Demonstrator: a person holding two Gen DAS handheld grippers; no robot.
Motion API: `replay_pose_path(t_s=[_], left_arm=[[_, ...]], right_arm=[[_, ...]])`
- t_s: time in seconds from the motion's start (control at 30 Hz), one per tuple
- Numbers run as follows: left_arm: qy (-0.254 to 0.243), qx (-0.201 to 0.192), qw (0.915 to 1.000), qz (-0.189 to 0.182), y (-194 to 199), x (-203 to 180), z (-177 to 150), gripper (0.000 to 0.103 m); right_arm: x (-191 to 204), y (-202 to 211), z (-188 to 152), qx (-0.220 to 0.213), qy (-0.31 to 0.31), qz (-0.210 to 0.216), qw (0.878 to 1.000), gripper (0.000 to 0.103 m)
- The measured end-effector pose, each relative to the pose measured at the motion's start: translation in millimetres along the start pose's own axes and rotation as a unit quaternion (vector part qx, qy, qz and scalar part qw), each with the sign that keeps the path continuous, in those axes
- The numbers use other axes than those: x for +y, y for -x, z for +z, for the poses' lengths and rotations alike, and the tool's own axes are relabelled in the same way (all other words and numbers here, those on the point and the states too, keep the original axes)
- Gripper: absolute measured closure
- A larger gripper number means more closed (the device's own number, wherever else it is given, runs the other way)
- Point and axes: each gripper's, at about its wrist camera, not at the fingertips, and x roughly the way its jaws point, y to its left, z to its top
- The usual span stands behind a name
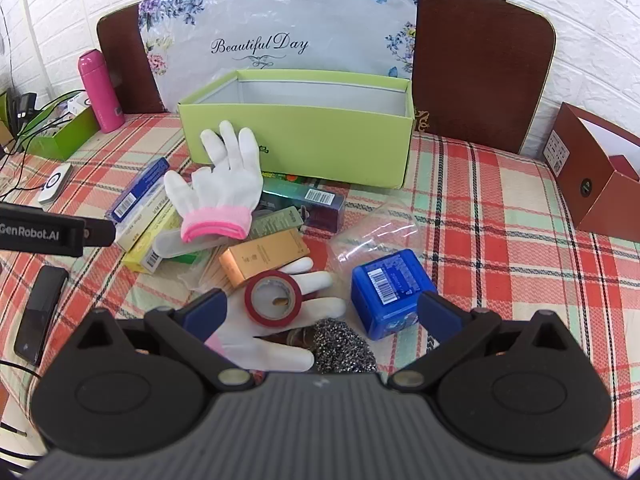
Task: Organize objects
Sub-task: 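Grasp the blue medicine box with the left tool while the right grasps the blue cube box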
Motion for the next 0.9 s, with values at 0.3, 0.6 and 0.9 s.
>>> replay_pose_path(t_s=[0.3,0.6,0.9], left_arm=[[0.004,0.006,1.0000,0.001,-5.8,1.5,1.8,0.000],[0.026,0.013,0.9994,0.017,-31.4,36.0,6.6,0.000],[0.055,0.002,0.9981,-0.028,-81.5,78.5,31.7,0.000]], right_arm=[[-2.1,-6.3,1.2,0.008,0.001,0.003,1.000,0.000],[-10.1,-19.4,2.5,0.021,0.004,0.004,1.000,0.000],[-18.1,-44.0,5.7,0.035,0.023,0.020,0.999,0.000]])
